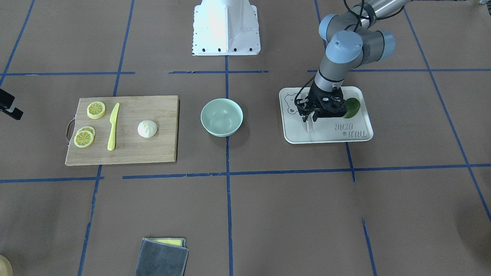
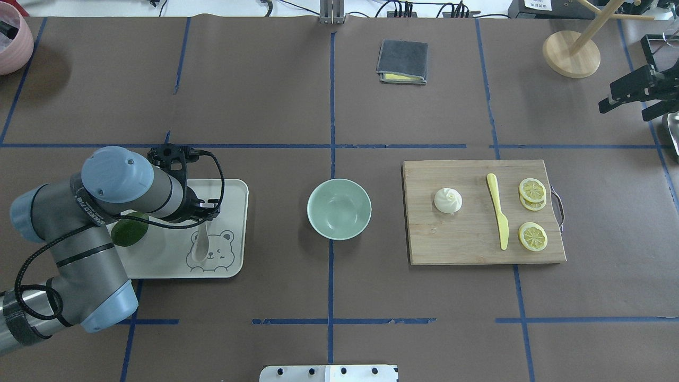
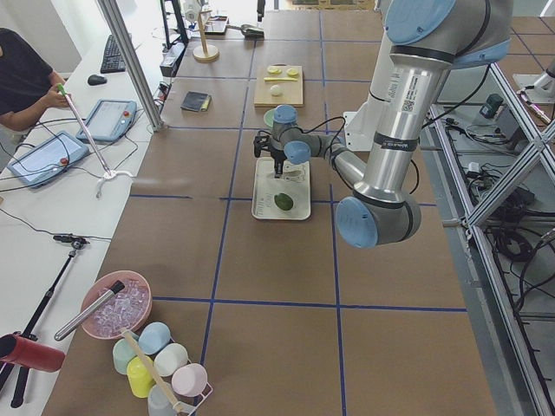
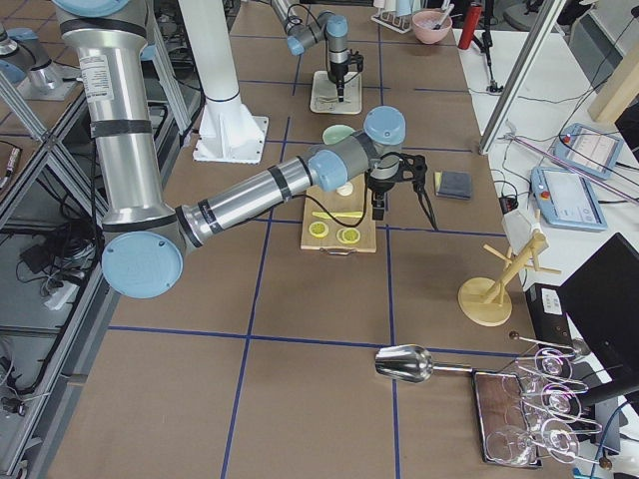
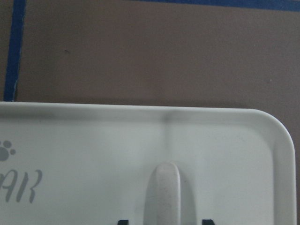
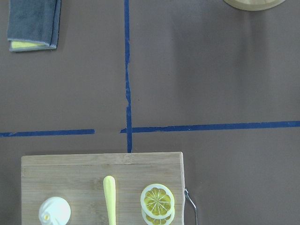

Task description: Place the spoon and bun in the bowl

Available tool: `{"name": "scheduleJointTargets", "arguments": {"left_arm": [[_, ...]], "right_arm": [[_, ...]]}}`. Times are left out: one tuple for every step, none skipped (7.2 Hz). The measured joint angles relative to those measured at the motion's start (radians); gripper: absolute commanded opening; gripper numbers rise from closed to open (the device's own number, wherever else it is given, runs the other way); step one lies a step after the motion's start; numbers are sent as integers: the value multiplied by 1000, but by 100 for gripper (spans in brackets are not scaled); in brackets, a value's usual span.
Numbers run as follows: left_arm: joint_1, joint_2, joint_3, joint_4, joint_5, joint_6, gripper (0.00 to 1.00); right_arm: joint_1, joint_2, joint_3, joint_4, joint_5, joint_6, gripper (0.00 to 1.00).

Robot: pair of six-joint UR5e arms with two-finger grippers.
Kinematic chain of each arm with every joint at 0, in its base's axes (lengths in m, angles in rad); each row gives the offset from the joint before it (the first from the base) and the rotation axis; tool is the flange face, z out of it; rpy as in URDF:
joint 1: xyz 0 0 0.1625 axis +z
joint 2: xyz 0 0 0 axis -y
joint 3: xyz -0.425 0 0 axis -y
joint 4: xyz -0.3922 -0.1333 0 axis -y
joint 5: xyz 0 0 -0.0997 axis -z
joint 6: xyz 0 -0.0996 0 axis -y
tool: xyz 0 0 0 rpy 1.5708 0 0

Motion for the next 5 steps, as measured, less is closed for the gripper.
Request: {"name": "scheduleJointTargets", "arguments": {"left_arm": [[0,2,-3,3,0,0,0],[0,3,-13,5,-1,1,0],[-4,4,-39,19,-2,2,0],[-11,2,-88,65,-3,5,0],[-25,-21,-132,119,-6,5,0]], "right_arm": [[-5,6,0,0,0,13,100],[-10,11,0,0,-1,26,100],[-19,17,0,0,-2,32,100],[-36,32,-1,0,-4,45,100],[-63,55,-6,-1,-10,78,100]]}}
